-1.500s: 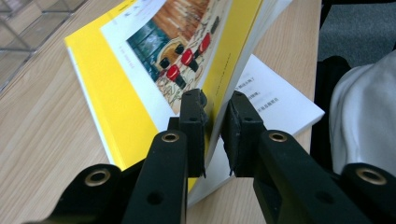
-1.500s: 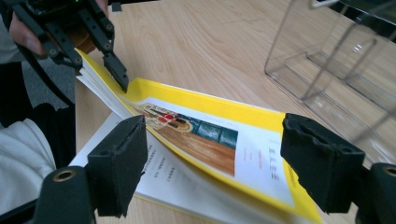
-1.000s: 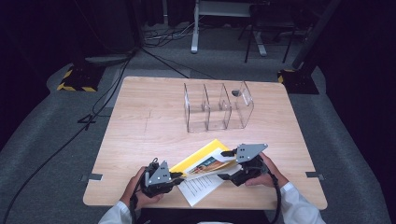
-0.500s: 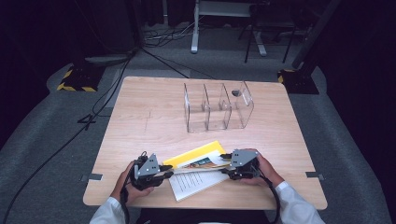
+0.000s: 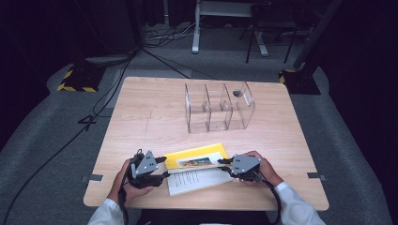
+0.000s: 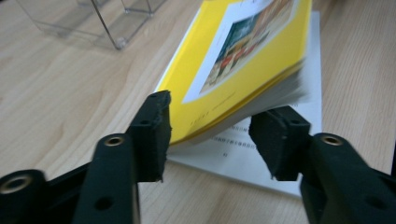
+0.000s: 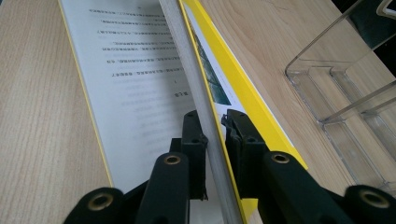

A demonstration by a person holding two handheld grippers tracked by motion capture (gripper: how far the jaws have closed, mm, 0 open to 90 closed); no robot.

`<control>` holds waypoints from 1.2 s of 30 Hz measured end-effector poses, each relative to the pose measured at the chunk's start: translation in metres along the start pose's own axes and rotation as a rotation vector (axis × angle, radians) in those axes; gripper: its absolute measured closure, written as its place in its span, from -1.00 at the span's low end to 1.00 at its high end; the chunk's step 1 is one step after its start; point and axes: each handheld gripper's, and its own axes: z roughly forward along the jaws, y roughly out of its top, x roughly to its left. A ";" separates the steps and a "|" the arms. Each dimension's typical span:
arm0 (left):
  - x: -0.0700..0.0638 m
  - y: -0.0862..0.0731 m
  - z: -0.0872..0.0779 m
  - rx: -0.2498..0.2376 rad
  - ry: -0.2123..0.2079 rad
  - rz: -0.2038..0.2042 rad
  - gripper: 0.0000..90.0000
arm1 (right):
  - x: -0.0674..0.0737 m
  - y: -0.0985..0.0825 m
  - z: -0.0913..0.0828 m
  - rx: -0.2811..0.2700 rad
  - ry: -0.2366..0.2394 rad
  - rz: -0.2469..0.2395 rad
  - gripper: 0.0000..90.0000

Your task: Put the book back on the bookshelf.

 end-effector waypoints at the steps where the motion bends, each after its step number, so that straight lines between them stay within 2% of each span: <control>1: -0.004 0.004 -0.001 -0.008 0.004 0.005 -0.06 | 0.000 0.001 0.000 0.002 -0.001 -0.001 0.74; 3: -0.013 0.010 0.001 -0.016 -0.004 0.016 -0.12 | 0.001 0.003 0.000 0.009 -0.003 -0.012 0.75; 5: -0.020 0.017 0.005 -0.009 0.010 0.015 -0.27 | 0.002 0.005 0.001 0.013 0.000 -0.019 0.76; 6: -0.023 0.021 0.008 0.001 0.026 0.009 -0.29 | 0.002 0.006 0.001 0.017 0.002 -0.018 0.76; 7: -0.029 0.027 0.015 0.014 0.047 -0.014 -0.31 | 0.002 0.007 0.001 0.017 0.002 -0.021 0.76; 9: -0.036 0.033 0.023 0.043 0.048 -0.032 -0.37 | 0.003 0.009 0.002 0.022 0.002 -0.013 0.76; 11: -0.044 0.039 0.031 0.076 0.062 -0.013 -0.38 | 0.003 0.010 0.002 0.025 0.001 -0.010 0.76; 13: -0.049 0.042 0.037 0.095 0.095 -0.001 -0.41 | 0.004 0.011 0.002 0.031 -0.003 -0.007 0.76; 15: -0.049 0.042 0.042 0.123 0.136 -0.007 -0.41 | 0.004 0.013 0.002 0.038 -0.001 -0.010 0.76; 17: -0.049 0.040 0.045 0.144 0.150 0.016 -0.38 | 0.005 0.014 0.002 0.043 0.004 -0.008 0.76; 18: -0.049 0.038 0.046 0.153 0.152 0.024 -0.29 | 0.005 0.015 0.002 0.043 0.004 -0.007 0.75; 20: -0.045 0.035 0.046 0.164 0.148 0.027 -0.08 | 0.005 0.015 0.002 0.043 0.008 -0.001 0.74; 21: -0.044 0.033 0.046 0.166 0.146 0.032 0.10 | 0.004 0.015 0.002 0.041 0.011 0.007 0.72; 23: -0.041 0.028 0.045 0.173 0.113 0.059 0.38 | 0.003 0.014 0.002 0.035 0.022 0.020 0.68; 25: -0.040 0.023 0.045 0.170 0.103 0.088 0.53 | 0.002 0.013 0.003 0.017 0.024 0.044 0.59; 28: -0.038 0.018 0.045 0.158 0.081 0.103 0.60 | -0.002 0.009 0.003 0.009 0.011 0.072 0.38; 30: -0.036 0.016 0.044 0.157 0.068 0.103 0.61 | -0.004 0.006 0.003 0.007 0.010 0.090 0.33; 31: -0.034 0.014 0.043 0.143 0.058 0.097 0.61 | -0.008 0.001 0.002 -0.005 0.024 0.115 0.29; 33: -0.029 0.012 0.040 0.126 0.042 0.085 0.63 | -0.014 -0.010 0.004 -0.019 0.003 0.132 0.29; 34: -0.026 0.010 0.039 0.114 0.028 0.078 0.64 | -0.020 -0.022 0.006 -0.055 0.009 0.177 0.38; 35: -0.026 0.010 0.039 0.114 0.028 0.078 0.64 | -0.022 -0.024 0.006 -0.075 0.023 0.197 0.39; 36: -0.024 0.010 0.038 0.108 0.019 0.075 0.64 | -0.023 -0.025 0.006 -0.092 0.026 0.194 0.45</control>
